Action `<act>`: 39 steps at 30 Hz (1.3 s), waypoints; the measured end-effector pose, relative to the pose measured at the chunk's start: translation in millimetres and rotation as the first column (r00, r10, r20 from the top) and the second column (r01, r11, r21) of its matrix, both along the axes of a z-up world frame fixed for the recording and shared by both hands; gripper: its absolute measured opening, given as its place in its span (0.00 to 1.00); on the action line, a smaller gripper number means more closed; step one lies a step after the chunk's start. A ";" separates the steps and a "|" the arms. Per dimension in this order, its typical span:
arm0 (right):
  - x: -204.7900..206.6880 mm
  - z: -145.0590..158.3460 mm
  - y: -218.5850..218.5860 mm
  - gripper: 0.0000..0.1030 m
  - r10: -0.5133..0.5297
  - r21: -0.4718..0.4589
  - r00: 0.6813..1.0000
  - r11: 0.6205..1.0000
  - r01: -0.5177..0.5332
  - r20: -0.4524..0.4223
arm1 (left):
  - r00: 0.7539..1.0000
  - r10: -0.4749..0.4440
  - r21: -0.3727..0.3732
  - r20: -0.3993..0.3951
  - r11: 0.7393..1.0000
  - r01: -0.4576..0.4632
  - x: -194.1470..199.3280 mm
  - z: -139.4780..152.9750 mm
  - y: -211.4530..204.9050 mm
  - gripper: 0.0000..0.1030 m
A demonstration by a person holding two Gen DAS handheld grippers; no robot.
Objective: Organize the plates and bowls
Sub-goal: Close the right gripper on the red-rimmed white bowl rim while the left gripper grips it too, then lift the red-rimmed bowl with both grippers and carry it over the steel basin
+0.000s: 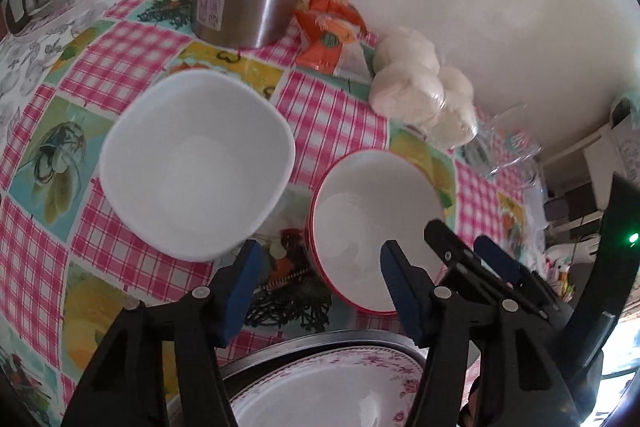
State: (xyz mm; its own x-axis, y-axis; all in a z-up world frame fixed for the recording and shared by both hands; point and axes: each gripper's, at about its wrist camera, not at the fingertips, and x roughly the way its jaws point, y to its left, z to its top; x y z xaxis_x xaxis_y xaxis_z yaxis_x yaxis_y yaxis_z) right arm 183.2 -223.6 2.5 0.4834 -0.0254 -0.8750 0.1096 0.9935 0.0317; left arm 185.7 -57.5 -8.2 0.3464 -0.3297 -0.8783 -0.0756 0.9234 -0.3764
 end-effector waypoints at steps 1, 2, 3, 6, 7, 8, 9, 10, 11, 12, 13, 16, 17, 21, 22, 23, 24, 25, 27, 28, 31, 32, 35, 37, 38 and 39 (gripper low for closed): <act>1.0 -2.0 0.9 0.64 -0.001 -0.003 1.000 1.000 0.001 -0.005 | 1.000 0.003 0.006 -0.009 1.000 -0.002 0.6 -2.5 -1.0 0.56; 2.1 -4.5 1.4 0.61 -0.002 -0.006 1.000 1.000 0.002 -0.011 | 1.000 0.003 0.007 -0.014 1.000 -0.003 1.5 -4.8 -1.9 0.56; 3.0 -7.1 0.9 0.61 -0.004 -0.004 1.000 1.000 0.004 -0.017 | 1.000 0.002 0.007 -0.016 1.000 -0.002 2.1 -6.8 -2.3 0.56; 4.8 -10.2 -0.6 0.57 -0.006 -0.001 1.000 1.000 0.006 -0.020 | 0.999 0.001 0.004 -0.033 1.000 -0.001 5.0 -16.4 -3.0 0.56; 5.1 -10.4 -0.6 0.56 -0.003 -0.001 1.000 1.000 0.003 -0.020 | 0.999 -0.001 0.003 -0.040 1.000 0.001 6.4 -19.8 -3.4 0.54; 5.9 -10.9 -0.4 0.55 0.001 0.003 1.000 1.000 -0.001 -0.022 | 0.999 -0.002 0.002 -0.048 1.000 0.002 7.8 -23.4 -3.8 0.53; 6.9 -11.6 -0.3 0.54 0.005 0.009 1.000 1.000 -0.005 -0.025 | 0.999 -0.003 0.000 -0.052 1.000 0.003 8.7 -26.0 -4.5 0.51; 7.9 -12.3 0.2 0.53 0.009 0.012 1.000 1.000 -0.009 -0.028 | 0.998 -0.005 -0.002 -0.059 1.000 0.005 9.8 -28.5 -5.2 0.49; 9.1 -13.3 1.1 0.51 0.014 0.012 0.999 1.000 -0.014 -0.031 | 0.998 -0.006 -0.005 -0.065 1.000 0.006 11.1 -31.0 -5.5 0.47; 10.6 -14.6 2.4 0.49 0.020 0.012 0.999 1.000 -0.020 -0.034 | 0.997 -0.008 -0.007 -0.072 1.000 0.008 12.4 -33.5 -5.9 0.44; 11.9 -16.0 3.4 0.47 0.026 0.012 0.999 1.000 -0.025 -0.037 | 0.997 -0.009 -0.009 -0.077 1.000 0.009 13.3 -36.0 -6.1 0.41; 15.6 -21.6 6.4 0.40 0.041 0.016 0.998 0.999 -0.041 -0.046 | 0.997 -0.008 -0.016 -0.081 1.000 0.006 15.5 -40.3 -6.4 0.39; 16.6 -23.5 7.3 0.37 0.044 0.012 0.998 0.999 -0.043 -0.048 | 0.997 -0.008 -0.017 -0.080 1.000 0.006 16.4 -41.2 -6.3 0.39; 20.4 -28.5 9.9 0.35 0.054 -0.006 0.997 0.998 -0.055 -0.045 | 0.996 -0.010 -0.021 -0.084 1.000 0.008 19.3 -45.7 -7.9 0.37; 21.4 -29.5 10.1 0.34 0.057 -0.004 0.997 0.998 -0.057 -0.048 | 0.996 -0.011 -0.021 -0.085 1.000 0.010 19.8 -46.9 -8.8 0.37; 22.6 -30.8 10.6 0.34 0.058 -0.003 0.997 0.998 -0.059 -0.052 | 0.996 -0.014 -0.022 -0.085 1.000 0.012 20.0 -47.8 -9.4 0.36; 23.8 -32.5 11.7 0.33 0.062 -0.004 0.996 0.998 -0.063 -0.056 | 0.996 -0.015 -0.022 -0.085 1.000 0.013 20.5 -48.6 -10.1 0.36; 24.8 -33.6 12.7 0.32 0.068 -0.003 0.996 0.998 -0.068 -0.059 | 0.996 -0.018 -0.022 -0.085 1.000 0.016 21.2 -49.7 -11.0 0.34; 26.7 -35.7 15.1 0.28 0.079 0.000 0.995 0.997 -0.079 -0.058 | 0.996 -0.023 -0.029 -0.083 0.999 0.021 22.4 -52.7 -11.9 0.31; 26.9 -36.0 15.5 0.27 0.084 0.004 0.995 0.996 -0.084 -0.056 | 0.996 -0.025 -0.032 -0.084 0.999 0.023 22.8 -53.4 -12.2 0.29; 28.1 -36.7 16.3 0.23 0.095 0.018 0.994 0.995 -0.094 -0.048 | 0.996 -0.031 -0.041 -0.080 0.999 0.028 23.5 -54.8 -13.7 0.24; 27.8 -36.5 16.3 0.20 0.099 0.026 0.994 0.995 -0.098 -0.045 | 0.996 -0.032 -0.044 -0.079 0.999 0.028 23.3 -54.6 -13.7 0.23; 26.8 -36.2 17.3 0.15 0.105 0.038 0.994 0.994 -0.103 -0.037 | 0.997 -0.029 -0.043 -0.074 0.999 0.026 23.1 -53.9 -13.7 0.21; 24.7 -34.1 17.5 0.14 0.101 0.040 0.994 0.994 -0.100 -0.030 | 0.997 -0.027 -0.039 -0.074 0.999 0.024 22.4 -53.2 -13.6 0.20; 23.9 -33.1 18.1 0.13 0.102 0.039 0.994 0.994 -0.101 -0.027 | 0.997 -0.026 -0.036 -0.075 0.999 0.023 21.9 -52.8 -13.4 0.19; 23.1 -31.6 18.5 0.13 0.104 0.039 0.994 0.994 -0.103 -0.022 | 0.997 -0.026 -0.035 -0.076 0.999 0.024 21.9 -52.8 -13.7 0.18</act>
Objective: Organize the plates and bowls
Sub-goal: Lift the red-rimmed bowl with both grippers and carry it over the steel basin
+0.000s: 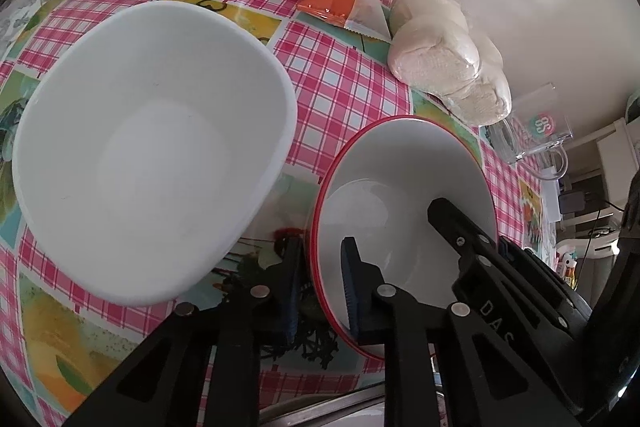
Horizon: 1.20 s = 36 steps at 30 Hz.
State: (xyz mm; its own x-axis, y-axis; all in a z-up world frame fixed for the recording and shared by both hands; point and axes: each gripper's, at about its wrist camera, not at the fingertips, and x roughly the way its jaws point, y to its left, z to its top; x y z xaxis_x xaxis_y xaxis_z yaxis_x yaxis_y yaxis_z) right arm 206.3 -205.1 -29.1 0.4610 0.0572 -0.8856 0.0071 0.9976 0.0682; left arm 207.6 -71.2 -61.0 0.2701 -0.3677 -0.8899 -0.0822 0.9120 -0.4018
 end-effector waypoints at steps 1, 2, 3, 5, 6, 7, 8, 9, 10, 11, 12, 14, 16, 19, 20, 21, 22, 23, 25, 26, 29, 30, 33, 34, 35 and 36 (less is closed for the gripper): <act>-0.7 1.5 0.0 0.13 0.001 0.003 1.000 1.000 -0.001 0.005 | 1.000 -0.001 -0.001 -0.002 1.000 0.001 -0.3 0.0 -0.1 0.17; -1.8 3.9 -0.4 0.12 0.001 0.006 1.000 1.000 -0.001 0.012 | 1.000 -0.004 -0.005 -0.004 1.000 0.004 -0.8 -0.1 -0.6 0.17; -2.8 6.4 -1.1 0.12 -0.002 0.010 1.000 1.000 0.002 0.018 | 1.000 -0.006 -0.007 -0.004 1.000 0.006 -1.7 0.1 -0.8 0.17; -5.2 10.7 -2.6 0.12 -0.005 0.006 1.000 1.000 0.005 0.024 | 1.000 -0.008 -0.012 0.004 1.000 0.008 -3.1 2.3 -2.0 0.17; -6.0 12.7 -3.6 0.12 -0.008 0.005 1.000 1.000 0.008 0.026 | 1.000 -0.010 -0.012 0.009 1.000 0.010 -4.4 3.8 -2.2 0.17; -6.5 14.4 -4.5 0.12 -0.010 0.006 1.000 1.000 0.009 0.029 | 1.000 -0.012 -0.011 0.018 1.000 0.012 -5.2 6.0 -3.2 0.17; -7.4 16.5 -5.5 0.12 -0.012 0.007 0.999 1.000 0.012 0.034 | 1.000 -0.014 -0.011 0.028 1.000 0.014 -5.6 8.2 -4.1 0.17; -8.6 19.3 -7.0 0.12 -0.014 0.009 0.999 1.000 0.014 0.041 | 0.999 -0.015 -0.012 0.035 1.000 0.015 -6.4 9.9 -4.1 0.17; -9.2 21.4 -8.3 0.12 -0.017 0.012 0.999 1.000 0.016 0.046 | 0.999 -0.014 -0.016 0.042 1.000 0.015 -7.0 11.8 -4.1 0.17; -10.0 23.8 -9.7 0.12 -0.019 0.014 0.998 1.000 0.018 0.052 | 0.999 -0.015 -0.018 0.050 1.000 0.016 -7.7 13.9 -4.9 0.17; -11.2 26.7 -10.9 0.12 -0.021 0.014 0.998 1.000 0.020 0.057 | 0.998 -0.019 -0.017 0.057 1.000 0.020 -8.4 16.2 -6.2 0.17; -13.7 31.2 -12.2 0.12 -0.025 0.011 0.998 1.000 0.024 0.064 | 0.998 -0.023 -0.019 0.063 1.000 0.025 -10.8 19.9 -7.9 0.17; -16.5 36.2 -12.5 0.12 -0.027 0.011 0.997 1.000 0.026 0.075 | 0.998 -0.024 -0.024 0.065 0.999 0.026 -12.6 23.6 -8.4 0.17; -23.9 44.0 -14.9 0.12 -0.039 0.019 0.995 0.999 0.038 0.089 | 0.997 -0.030 -0.022 0.073 0.999 0.032 -15.4 31.9 -9.9 0.17; -26.5 46.3 -15.4 0.12 -0.044 0.021 0.995 0.999 0.043 0.092 | 0.996 -0.034 -0.018 0.078 0.999 0.035 -17.4 35.4 -10.6 0.17; -29.7 48.5 -15.7 0.12 -0.052 0.022 0.994 0.999 0.050 0.094 | 0.996 -0.038 -0.013 0.082 0.999 0.039 -20.3 39.0 -10.6 0.17; -32.6 49.9 -16.3 0.12 -0.057 0.025 0.993 0.998 0.055 0.099 | 0.995 -0.042 -0.007 0.085 0.999 0.042 -22.7 42.0 -10.7 0.17; -36.3 52.5 -16.8 0.12 -0.062 0.031 0.993 0.998 0.059 0.104 | 0.995 -0.044 -0.003 0.088 0.999 0.045 -25.9 45.5 -10.7 0.17; -45.1 58.9 -18.2 0.12 -0.072 0.051 0.991 0.996 0.066 0.117 | 0.995 -0.049 -0.003 0.090 0.999 0.050 -29.5 50.1 -9.5 0.17; -48.0 61.3 -18.5 0.12 -0.074 0.056 0.990 0.996 0.068 0.120 | 0.994 -0.050 -0.008 0.092 0.999 0.051 -31.3 51.6 -8.7 0.17; -60.8 71.3 -20.3 0.12 -0.087 0.082 0.986 0.994 0.076 0.140 | 0.994 -0.053 -0.023 0.097 0.998 0.055 -39.8 59.2 -5.1 0.17; -65.7 75.0 -20.5 0.12 -0.091 0.089 0.985 0.993 0.078 0.149 | 0.993 -0.055 -0.024 0.102 0.998 0.058 -43.4 62.9 -4.1 0.17; -80.1 84.2 -18.7 0.12 -0.103 0.101 0.979 0.991 0.087 0.173 | 0.990 -0.060 -0.024 0.124 0.998 0.064 -53.7 74.7 -0.8 0.17; -84.3 86.8 -18.3 0.12 -0.106 0.106 0.978 0.991 0.088 0.180 | 0.989 -0.062 -0.023 0.133 0.998 0.066 -57.2 79.0 0.4 0.17; -89.2 89.6 -18.1 0.12 -0.110 0.113 0.976 0.989 0.090 0.188 | 0.988 -0.064 -0.023 0.140 0.997 0.068 -61.3 82.9 1.1 0.17; -94.3 92.3 -18.3 0.12 -0.116 0.125 0.973 0.988 0.093 0.198 | 0.987 -0.066 -0.023 0.148 0.997 0.070 -65.9 87.3 3.0 0.17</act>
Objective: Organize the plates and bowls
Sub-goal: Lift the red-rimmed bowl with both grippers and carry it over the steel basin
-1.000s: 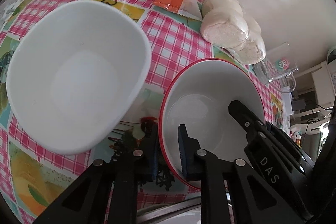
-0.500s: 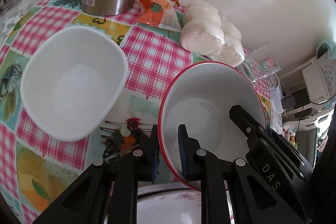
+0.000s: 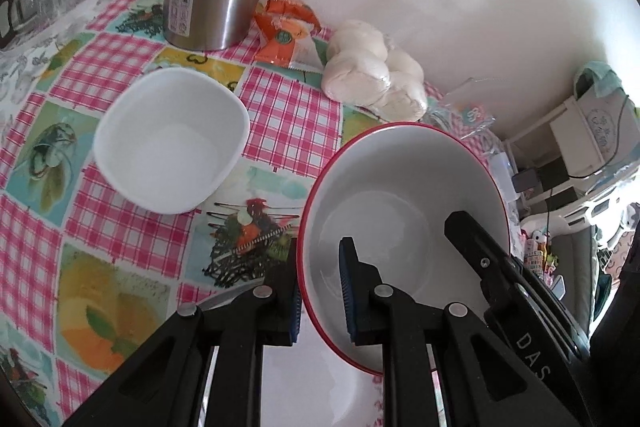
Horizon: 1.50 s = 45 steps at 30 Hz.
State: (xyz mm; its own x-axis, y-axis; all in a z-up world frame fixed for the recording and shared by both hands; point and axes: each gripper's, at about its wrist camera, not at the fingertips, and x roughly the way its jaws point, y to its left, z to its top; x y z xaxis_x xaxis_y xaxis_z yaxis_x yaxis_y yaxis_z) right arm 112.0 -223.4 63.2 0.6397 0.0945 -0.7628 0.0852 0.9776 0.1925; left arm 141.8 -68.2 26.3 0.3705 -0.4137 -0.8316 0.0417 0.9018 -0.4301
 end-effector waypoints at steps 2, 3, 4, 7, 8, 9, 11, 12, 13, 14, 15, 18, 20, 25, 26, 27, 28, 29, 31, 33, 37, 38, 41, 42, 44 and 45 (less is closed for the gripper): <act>-9.2 4.3 0.0 0.12 -0.009 0.019 1.000 1.000 0.009 0.017 | 1.000 -0.007 0.001 0.011 1.000 0.007 -7.6 6.3 1.5 0.17; -14.9 6.3 0.7 0.12 -0.016 0.026 1.000 1.000 0.015 0.027 | 1.000 -0.009 0.001 0.013 1.000 0.009 -10.0 7.8 2.6 0.17; -19.8 7.5 0.9 0.12 -0.024 0.035 0.999 0.999 0.023 0.035 | 1.000 -0.011 0.004 0.015 1.000 0.011 -13.2 9.4 3.5 0.17; -33.8 7.8 1.8 0.12 -0.049 0.075 0.998 0.996 0.045 0.046 | 1.000 -0.012 0.019 0.016 1.000 0.012 -21.5 11.4 5.1 0.17; -38.1 6.6 2.5 0.12 -0.053 0.084 0.998 0.995 0.049 0.044 | 1.000 -0.015 0.029 0.016 0.999 0.014 -25.9 12.1 6.0 0.17; -41.7 5.6 3.1 0.12 -0.053 0.087 0.998 0.995 0.049 0.040 | 1.000 -0.018 0.035 0.016 0.999 0.017 -27.7 11.2 6.2 0.17; -47.8 2.5 4.4 0.12 -0.055 0.093 0.998 0.994 0.052 0.029 | 1.000 -0.024 0.049 0.010 0.999 0.023 -35.2 9.8 7.5 0.17; -51.2 0.1 5.5 0.12 -0.056 0.097 0.998 0.994 0.053 0.023 | 1.000 -0.024 0.054 0.007 0.998 0.024 -35.6 7.3 6.4 0.17; -53.3 -2.0 6.2 0.12 -0.056 0.099 0.998 0.994 0.055 0.017 | 1.000 -0.025 0.057 0.001 0.998 0.025 -37.4 4.7 6.4 0.17; -55.8 -4.3 7.0 0.12 -0.058 0.099 0.998 0.993 0.056 0.009 | 1.000 -0.027 0.058 -0.006 0.998 0.027 -39.7 2.4 7.0 0.17; -58.4 -6.2 7.9 0.12 -0.059 0.099 0.998 0.993 0.058 0.002 | 1.000 -0.028 0.059 -0.014 0.998 0.029 -42.3 0.2 7.9 0.17; -67.0 -10.1 9.6 0.12 -0.062 0.108 0.998 0.992 0.063 -0.012 | 0.999 -0.031 0.072 -0.028 0.997 0.033 -52.2 -2.9 10.3 0.17; -72.4 -13.0 10.7 0.12 -0.061 0.114 0.998 0.991 0.063 -0.023 | 0.999 -0.035 0.091 -0.028 0.995 0.037 -57.3 -3.6 10.7 0.17; -82.8 -22.9 16.5 0.12 -0.051 0.112 0.997 0.992 0.058 -0.063 | 0.999 -0.038 0.136 -0.030 0.990 0.042 -66.9 -6.1 10.7 0.17; -83.9 -23.9 16.8 0.12 -0.051 0.112 0.996 0.992 0.058 -0.067 | 0.998 -0.041 0.137 -0.038 0.990 0.046 -68.4 -8.7 11.1 0.17; -85.3 -25.7 17.2 0.12 -0.051 0.112 0.996 0.992 0.059 -0.074 | 0.998 -0.042 0.136 -0.045 0.990 0.047 -68.6 -10.4 11.9 0.17; -86.2 -27.4 17.1 0.12 -0.051 0.115 0.995 0.991 0.060 -0.080 | 0.998 -0.042 0.136 -0.052 0.989 0.049 -69.4 -12.0 12.3 0.17; -87.0 -28.9 16.6 0.12 -0.052 0.121 0.995 0.991 0.062 -0.086 | 0.997 -0.044 0.139 -0.057 0.989 0.051 -70.2 -13.2 12.5 0.17; -88.2 -31.6 16.5 0.12 -0.052 0.127 0.994 0.990 0.064 -0.097 | 0.997 -0.047 0.155 -0.060 0.986 0.056 -72.4 -14.3 10.8 0.17; -89.2 -33.3 17.8 0.12 -0.051 0.122 0.993 0.990 0.064 -0.105 | 0.997 -0.051 0.174 -0.057 0.983 0.060 -74.7 -14.1 8.8 0.17; -90.7 -35.8 17.6 0.12 -0.051 0.123 0.992 0.990 0.065 -0.117 | 0.997 -0.057 0.192 -0.059 0.979 0.067 -78.3 -15.5 7.2 0.17; -90.8 -36.4 17.6 0.12 -0.052 0.124 0.991 0.990 0.067 -0.120 | 0.996 -0.058 0.194 -0.060 0.979 0.069 -78.3 -15.9 6.7 0.17; -91.4 -39.5 16.7 0.12 -0.052 0.129 0.990 0.989 0.069 -0.132 | 0.996 -0.062 0.198 -0.068 0.977 0.074 -78.3 -18.5 6.3 0.17; -91.0 -40.2 16.8 0.12 -0.052 0.129 0.990 0.989 0.069 -0.134 | 0.996 -0.063 0.200 -0.070 0.977 0.076 -78.2 -18.9 6.0 0.17; -91.1 -41.4 17.6 0.12 -0.048 0.126 0.989 0.990 0.066 -0.138 | 0.995 -0.066 0.204 -0.073 0.976 0.079 -77.7 -19.9 5.7 0.17; -91.1 -42.0 18.1 0.12 -0.046 0.126 0.989 0.990 0.064 -0.141 | 0.995 -0.067 0.207 -0.075 0.975 0.081 -77.4 -20.6 5.5 0.17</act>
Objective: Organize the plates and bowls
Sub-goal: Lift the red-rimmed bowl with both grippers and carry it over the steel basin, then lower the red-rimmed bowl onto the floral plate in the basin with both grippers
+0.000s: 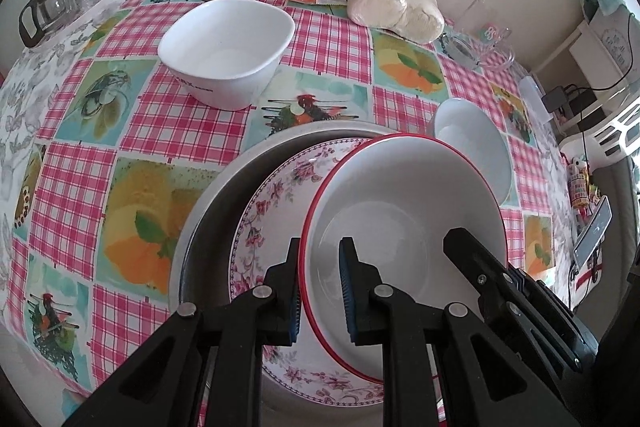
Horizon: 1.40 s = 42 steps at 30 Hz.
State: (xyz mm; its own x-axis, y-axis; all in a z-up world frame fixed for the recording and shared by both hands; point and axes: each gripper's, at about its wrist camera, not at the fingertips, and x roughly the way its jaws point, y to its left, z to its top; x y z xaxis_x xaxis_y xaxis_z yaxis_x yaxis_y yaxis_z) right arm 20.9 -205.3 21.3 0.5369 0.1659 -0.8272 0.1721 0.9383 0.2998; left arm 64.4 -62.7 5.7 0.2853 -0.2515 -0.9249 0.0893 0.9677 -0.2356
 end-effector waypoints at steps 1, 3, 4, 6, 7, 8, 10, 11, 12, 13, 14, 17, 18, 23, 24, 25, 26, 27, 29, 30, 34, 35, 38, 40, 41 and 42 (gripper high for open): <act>0.4 -0.4 0.5 0.12 0.002 0.000 1.000 1.000 -0.002 -0.002 | 1.000 -0.001 0.002 -0.002 1.000 0.001 0.4 -0.4 0.1 0.17; 1.1 -1.9 1.6 0.13 0.007 -0.005 1.000 1.000 -0.007 -0.008 | 1.000 -0.004 0.008 -0.005 1.000 0.004 0.8 -1.1 -0.2 0.17; 1.5 -2.8 2.1 0.13 0.010 -0.005 1.000 1.000 -0.010 -0.011 | 1.000 -0.005 0.011 -0.008 1.000 0.005 1.4 -1.8 -0.3 0.17; 2.3 -5.1 3.4 0.13 0.016 -0.008 1.000 1.000 -0.016 -0.019 | 1.000 -0.004 0.017 -0.015 1.000 0.004 2.8 -4.1 -0.6 0.17; 2.8 -6.0 3.9 0.13 0.019 -0.010 1.000 1.000 -0.019 -0.022 | 1.000 -0.004 0.018 -0.017 1.000 0.005 3.3 -5.0 -0.1 0.17; 3.2 -6.9 4.2 0.13 0.021 -0.012 0.999 1.000 -0.022 -0.025 | 1.000 -0.004 0.019 -0.019 1.000 0.004 3.6 -6.1 0.4 0.17; 3.7 -8.0 5.4 0.13 0.025 -0.015 0.999 1.000 -0.025 -0.029 | 1.000 -0.004 0.020 -0.023 1.000 0.004 4.2 -7.6 1.2 0.17; 3.9 -8.5 5.9 0.13 0.026 -0.016 0.999 1.000 -0.027 -0.031 | 1.000 -0.004 0.021 -0.024 1.000 0.005 4.5 -8.1 1.2 0.17; 4.2 -9.0 6.4 0.13 0.028 -0.018 0.999 0.999 -0.028 -0.032 | 1.000 -0.004 0.022 -0.024 1.000 0.005 4.8 -8.6 1.3 0.17; 4.5 -9.4 6.8 0.13 0.030 -0.019 0.999 0.999 -0.030 -0.033 | 1.000 -0.004 0.023 -0.025 1.000 0.005 5.0 -9.2 1.5 0.17; 4.7 -9.8 7.1 0.13 0.031 -0.020 0.999 0.999 -0.032 -0.035 | 1.000 -0.005 0.024 -0.026 1.000 0.005 5.1 -9.7 1.3 0.17; 5.2 -10.6 7.3 0.13 0.033 -0.023 0.999 0.999 -0.034 -0.038 | 1.000 -0.005 0.026 -0.026 1.000 0.006 5.8 -10.3 -0.1 0.17; 5.1 -10.5 7.1 0.13 0.033 -0.024 0.999 0.999 -0.034 -0.038 | 1.000 -0.005 0.027 -0.026 1.000 0.006 5.9 -10.3 -0.1 0.17; 5.1 -10.5 7.0 0.13 0.033 -0.023 0.999 0.999 -0.034 -0.037 | 1.000 -0.009 0.029 -0.025 1.000 0.010 5.8 -10.1 -0.7 0.17; 5.1 -10.5 7.1 0.13 0.033 -0.024 0.999 0.999 -0.034 -0.038 | 1.000 -0.011 0.029 -0.024 1.000 0.012 5.6 -10.2 -0.8 0.17; 5.1 -10.4 6.8 0.13 0.032 -0.024 0.999 0.999 -0.033 -0.038 | 1.000 -0.013 0.028 -0.024 1.000 0.014 5.6 -10.2 -1.3 0.17; 5.1 -10.5 6.2 0.13 0.031 -0.023 0.999 0.999 -0.032 -0.038 | 1.000 -0.015 0.028 -0.024 0.999 0.016 5.4 -10.2 -1.9 0.17; 5.2 -10.6 5.4 0.13 0.028 -0.022 0.999 0.999 -0.029 -0.038 | 1.000 -0.018 0.028 -0.024 0.999 0.019 5.3 -10.2 -2.9 0.17; 5.2 -10.8 3.6 0.13 0.023 -0.020 0.999 1.000 -0.024 -0.038 | 0.999 -0.024 0.030 -0.023 0.999 0.025 4.8 -10.2 -5.4 0.17; 5.1 -10.9 2.7 0.13 0.020 -0.019 0.999 1.000 -0.021 -0.038 | 0.999 -0.029 0.031 -0.023 0.999 0.029 4.4 -10.1 -6.5 0.17; 5.0 -11.4 -0.4 0.14 0.011 -0.018 0.999 1.000 -0.012 -0.038 | 0.999 -0.042 0.035 -0.020 0.998 0.043 3.8 -10.0 -10.6 0.17; 4.9 -11.4 -1.2 0.14 0.010 -0.017 0.999 1.000 -0.011 -0.038 | 0.999 -0.044 0.035 -0.020 0.998 0.044 3.8 -9.9 -10.6 0.17; 4.8 -11.7 -2.3 0.14 0.009 -0.013 0.999 1.000 -0.010 -0.038 | 0.999 -0.043 0.031 -0.020 0.999 0.043 3.9 -10.4 -10.3 0.17; 4.9 -11.6 -2.1 0.14 0.009 -0.015 0.999 1.000 -0.010 -0.037 | 0.999 -0.040 0.025 -0.021 0.999 0.040 4.6 -10.9 -10.0 0.17; 4.9 -11.5 -2.0 0.15 0.010 -0.016 0.999 1.000 -0.011 -0.037 | 0.999 -0.039 0.023 -0.022 0.999 0.039 4.9 -11.2 -9.8 0.17; 4.9 -11.4 -1.8 0.15 0.011 -0.015 0.999 1.000 -0.011 -0.036 | 0.999 -0.038 0.021 -0.022 0.999 0.038 4.6 -11.1 -9.6 0.17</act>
